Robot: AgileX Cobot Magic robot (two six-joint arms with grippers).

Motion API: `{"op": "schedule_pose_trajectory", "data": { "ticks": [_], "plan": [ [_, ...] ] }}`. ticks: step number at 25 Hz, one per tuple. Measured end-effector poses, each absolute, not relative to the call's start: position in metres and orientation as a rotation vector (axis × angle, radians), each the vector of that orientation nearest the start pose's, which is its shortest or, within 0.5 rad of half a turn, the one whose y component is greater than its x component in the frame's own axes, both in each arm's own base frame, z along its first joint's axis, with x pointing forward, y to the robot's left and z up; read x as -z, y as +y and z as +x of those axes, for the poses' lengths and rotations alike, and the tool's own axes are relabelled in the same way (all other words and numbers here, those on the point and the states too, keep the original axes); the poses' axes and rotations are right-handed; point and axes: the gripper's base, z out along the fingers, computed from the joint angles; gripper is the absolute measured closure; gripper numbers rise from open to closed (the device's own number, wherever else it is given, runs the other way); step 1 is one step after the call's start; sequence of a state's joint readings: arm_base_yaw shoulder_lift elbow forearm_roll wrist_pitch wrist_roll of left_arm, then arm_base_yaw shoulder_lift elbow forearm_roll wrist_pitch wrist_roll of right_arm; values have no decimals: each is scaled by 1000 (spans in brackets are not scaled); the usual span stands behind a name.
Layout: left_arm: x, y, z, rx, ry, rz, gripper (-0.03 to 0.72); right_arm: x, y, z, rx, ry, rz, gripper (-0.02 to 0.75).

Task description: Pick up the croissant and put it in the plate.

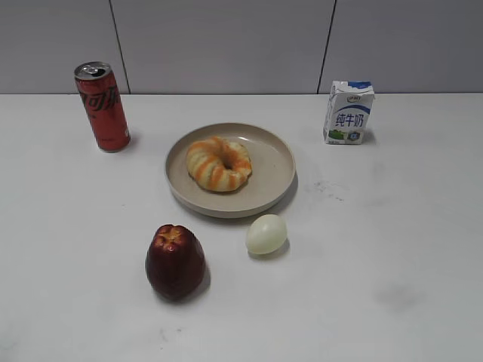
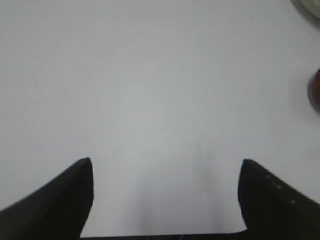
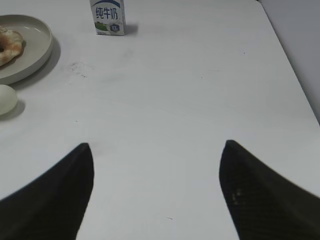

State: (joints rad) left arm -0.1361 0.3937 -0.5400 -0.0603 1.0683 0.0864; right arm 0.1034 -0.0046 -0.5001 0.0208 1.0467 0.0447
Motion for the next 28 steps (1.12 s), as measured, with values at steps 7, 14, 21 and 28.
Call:
{"op": "schedule_pose_trajectory", "data": {
  "ticks": [7, 14, 21, 28],
  "plan": [
    [-275, -11, 45, 100, 2327, 268, -2, -278, 1, -5, -118, 2026, -60, 145],
    [-275, -13, 45, 110, 2323, 286, 24, -278, 1, -5, -118, 2026, -60, 145],
    [-276, -12, 42, 108, 2300, 281, 185, -278, 1, -5, -118, 2026, -60, 145],
    [-280, -8, 22, 60, 2176, 183, 339, -278, 1, -5, -118, 2026, -60, 145]
  ]
}}
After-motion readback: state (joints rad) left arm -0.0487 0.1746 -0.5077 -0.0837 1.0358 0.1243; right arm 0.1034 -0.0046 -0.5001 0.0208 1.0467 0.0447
